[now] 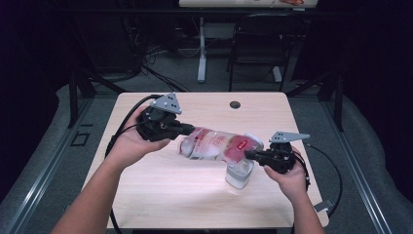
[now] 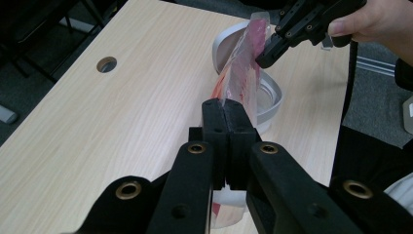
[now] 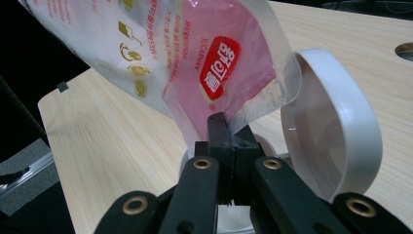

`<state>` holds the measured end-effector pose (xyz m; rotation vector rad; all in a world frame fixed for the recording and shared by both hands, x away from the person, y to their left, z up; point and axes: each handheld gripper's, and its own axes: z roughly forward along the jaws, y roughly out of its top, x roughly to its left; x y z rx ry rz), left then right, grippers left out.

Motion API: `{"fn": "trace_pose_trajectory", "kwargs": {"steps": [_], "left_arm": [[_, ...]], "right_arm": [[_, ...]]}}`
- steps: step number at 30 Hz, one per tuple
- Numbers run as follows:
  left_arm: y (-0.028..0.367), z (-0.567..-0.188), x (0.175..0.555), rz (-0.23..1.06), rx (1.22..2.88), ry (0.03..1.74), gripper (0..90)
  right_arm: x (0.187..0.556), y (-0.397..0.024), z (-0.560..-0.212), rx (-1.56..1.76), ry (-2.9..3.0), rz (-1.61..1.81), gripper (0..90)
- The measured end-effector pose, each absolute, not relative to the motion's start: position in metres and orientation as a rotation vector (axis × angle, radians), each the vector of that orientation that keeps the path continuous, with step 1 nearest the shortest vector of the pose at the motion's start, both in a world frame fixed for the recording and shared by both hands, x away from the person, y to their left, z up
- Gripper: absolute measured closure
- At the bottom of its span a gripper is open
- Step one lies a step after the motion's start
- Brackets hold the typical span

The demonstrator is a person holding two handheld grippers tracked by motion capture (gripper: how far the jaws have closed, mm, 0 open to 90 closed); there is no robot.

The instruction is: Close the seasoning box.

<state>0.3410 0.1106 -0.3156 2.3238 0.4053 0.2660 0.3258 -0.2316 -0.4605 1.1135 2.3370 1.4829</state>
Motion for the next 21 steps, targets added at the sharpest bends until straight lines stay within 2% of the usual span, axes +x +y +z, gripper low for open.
{"fn": "trace_pose_trajectory", "kwargs": {"steps": [21], "left_arm": [[0.107, -0.3121, 0.3399, 0.269, 2.329, 0.389, 90.0]], "right_arm": [[0.326, -0.2326, -0.4613, 1.113, 2.338, 1.478, 90.0]]}}
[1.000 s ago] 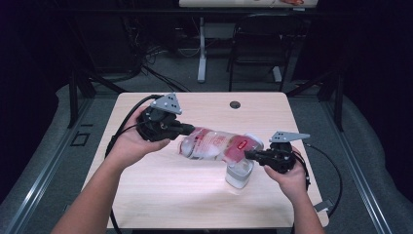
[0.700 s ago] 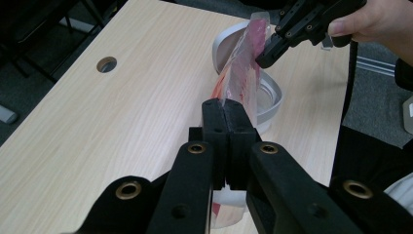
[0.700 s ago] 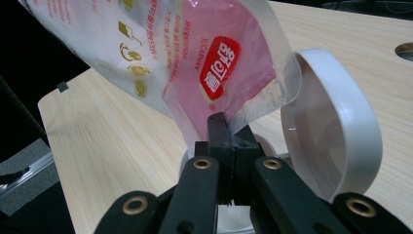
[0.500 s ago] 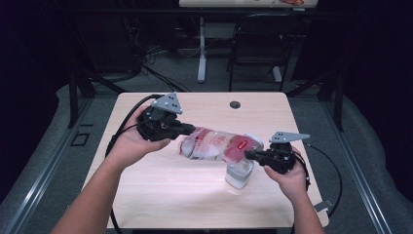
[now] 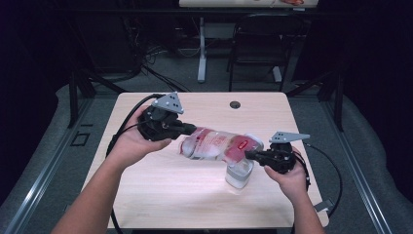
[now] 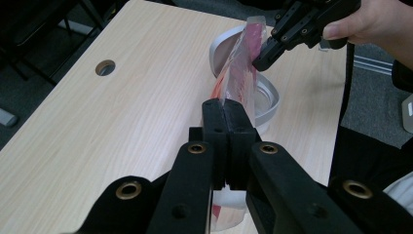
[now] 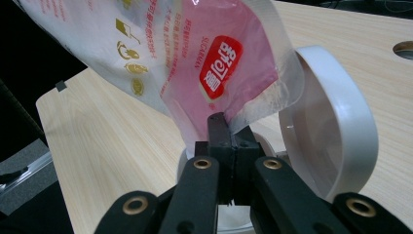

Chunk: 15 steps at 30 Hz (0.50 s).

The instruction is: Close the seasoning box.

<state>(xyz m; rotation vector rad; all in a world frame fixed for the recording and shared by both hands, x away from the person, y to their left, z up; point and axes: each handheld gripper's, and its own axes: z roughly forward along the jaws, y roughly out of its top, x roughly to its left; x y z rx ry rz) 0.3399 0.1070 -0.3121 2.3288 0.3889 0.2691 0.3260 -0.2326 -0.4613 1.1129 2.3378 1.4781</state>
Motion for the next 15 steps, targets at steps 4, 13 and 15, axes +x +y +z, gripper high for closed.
{"fn": "trace_pose_trajectory", "kwargs": {"steps": [4, 13, 15], "left_arm": [[0.1063, -0.3117, 0.34, 0.27, 2.329, 0.391, 90.0], [0.1048, -0.3107, 0.3405, 0.269, 2.332, 0.388, 90.0], [0.1043, -0.3105, 0.3406, 0.271, 2.332, 0.387, 90.0]], "right_arm": [[0.3259, -0.2327, -0.4612, 1.114, 2.337, 1.476, 90.0], [0.3261, -0.2333, -0.4613, 1.116, 2.341, 1.474, 90.0], [0.3262, -0.2334, -0.4614, 1.115, 2.341, 1.473, 90.0]]}}
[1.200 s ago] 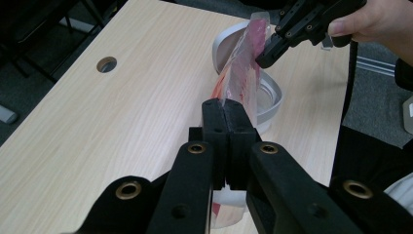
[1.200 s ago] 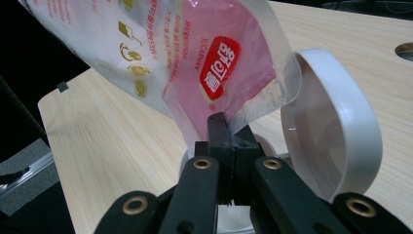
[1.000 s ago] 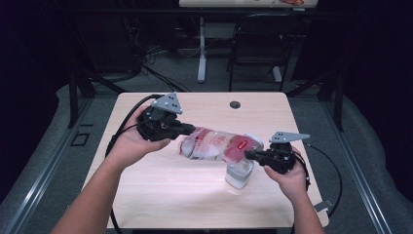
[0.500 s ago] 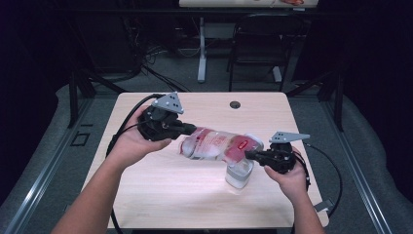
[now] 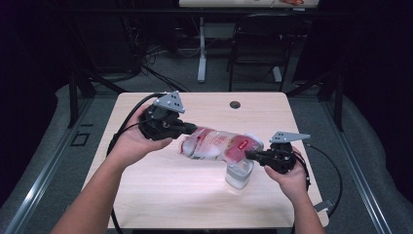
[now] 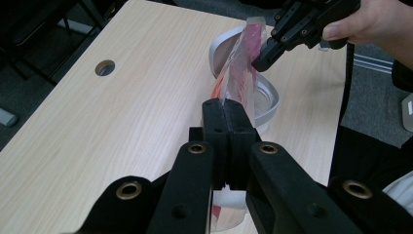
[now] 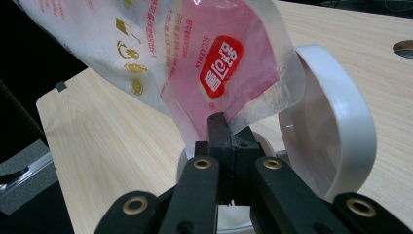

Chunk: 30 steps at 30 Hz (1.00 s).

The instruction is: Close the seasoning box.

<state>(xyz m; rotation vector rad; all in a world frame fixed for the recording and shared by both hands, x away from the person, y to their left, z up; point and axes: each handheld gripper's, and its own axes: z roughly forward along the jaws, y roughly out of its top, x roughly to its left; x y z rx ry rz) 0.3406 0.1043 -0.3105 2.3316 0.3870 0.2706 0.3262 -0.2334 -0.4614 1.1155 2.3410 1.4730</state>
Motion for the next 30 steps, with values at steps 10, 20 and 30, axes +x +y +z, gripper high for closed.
{"fn": "trace_pose_trajectory", "kwargs": {"steps": [10, 20, 30], "left_arm": [[0.1012, -0.3084, 0.3408, 0.271, 2.34, 0.384, 90.0], [0.0979, -0.3071, 0.3404, 0.273, 2.333, 0.378, 90.0], [0.0971, -0.3054, 0.3398, 0.275, 2.327, 0.371, 90.0]], "right_arm": [[0.3264, -0.2341, -0.4617, 1.12, 2.342, 1.47, 90.0], [0.3262, -0.2351, -0.4616, 1.132, 2.333, 1.474, 90.0], [0.3253, -0.2374, -0.4599, 1.132, 2.323, 1.48, 90.0]]}}
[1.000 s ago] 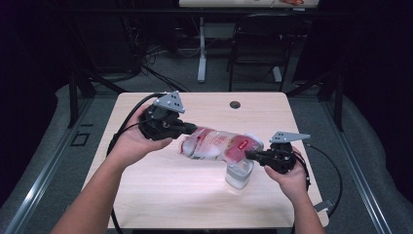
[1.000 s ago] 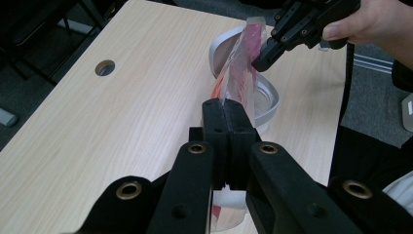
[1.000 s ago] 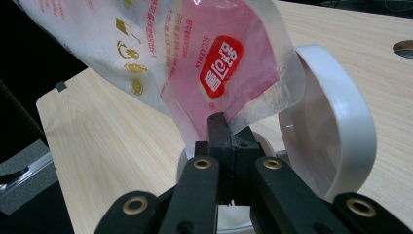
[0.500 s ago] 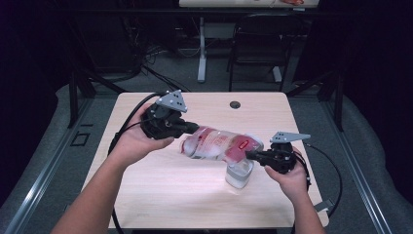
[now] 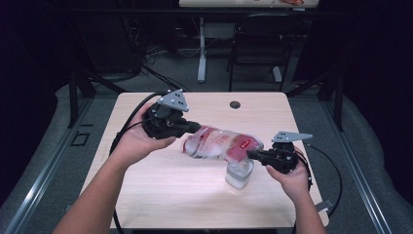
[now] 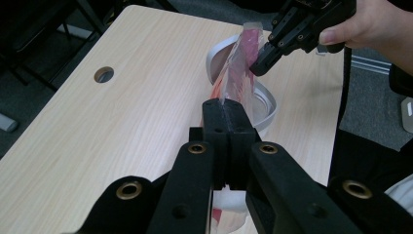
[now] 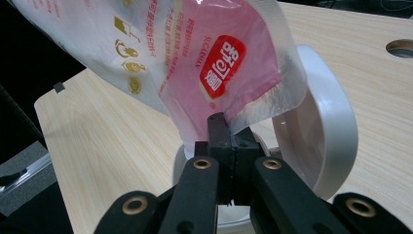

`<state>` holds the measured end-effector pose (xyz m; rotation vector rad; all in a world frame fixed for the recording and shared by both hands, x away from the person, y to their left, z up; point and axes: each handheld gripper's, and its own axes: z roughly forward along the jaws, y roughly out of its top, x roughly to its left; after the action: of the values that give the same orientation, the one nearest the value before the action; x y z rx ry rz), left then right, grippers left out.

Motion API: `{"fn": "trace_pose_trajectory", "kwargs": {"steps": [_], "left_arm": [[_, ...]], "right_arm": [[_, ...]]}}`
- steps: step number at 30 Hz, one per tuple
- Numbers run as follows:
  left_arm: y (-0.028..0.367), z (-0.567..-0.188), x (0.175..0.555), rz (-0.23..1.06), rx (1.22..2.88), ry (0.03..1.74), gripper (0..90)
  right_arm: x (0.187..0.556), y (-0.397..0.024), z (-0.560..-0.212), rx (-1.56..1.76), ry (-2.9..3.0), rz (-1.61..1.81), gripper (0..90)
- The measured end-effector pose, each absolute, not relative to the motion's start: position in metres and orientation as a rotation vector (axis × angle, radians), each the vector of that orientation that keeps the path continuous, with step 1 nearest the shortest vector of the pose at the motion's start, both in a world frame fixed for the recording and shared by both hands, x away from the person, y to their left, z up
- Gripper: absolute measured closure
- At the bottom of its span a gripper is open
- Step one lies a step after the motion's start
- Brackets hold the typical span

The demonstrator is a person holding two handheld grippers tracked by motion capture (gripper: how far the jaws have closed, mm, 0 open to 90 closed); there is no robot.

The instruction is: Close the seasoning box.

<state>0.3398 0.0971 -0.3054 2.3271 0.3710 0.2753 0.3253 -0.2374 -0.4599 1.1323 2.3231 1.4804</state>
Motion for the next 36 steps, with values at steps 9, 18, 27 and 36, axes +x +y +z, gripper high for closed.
{"fn": "trace_pose_trajectory", "kwargs": {"steps": [9, 18, 27, 36], "left_arm": [[0.0961, -0.3048, 0.3395, 0.271, 2.325, 0.37, 90.0], [0.0942, -0.304, 0.3392, 0.271, 2.326, 0.367, 90.0], [0.0933, -0.3035, 0.3392, 0.274, 2.324, 0.363, 90.0], [0.0907, -0.3028, 0.339, 0.272, 2.326, 0.356, 90.0]], "right_arm": [[0.3254, -0.2374, -0.4595, 1.123, 2.333, 1.467, 90.0], [0.3253, -0.2379, -0.4595, 1.128, 2.329, 1.463, 90.0], [0.3253, -0.2382, -0.4597, 1.13, 2.328, 1.466, 90.0], [0.3249, -0.2404, -0.4579, 1.127, 2.33, 1.438, 90.0]]}}
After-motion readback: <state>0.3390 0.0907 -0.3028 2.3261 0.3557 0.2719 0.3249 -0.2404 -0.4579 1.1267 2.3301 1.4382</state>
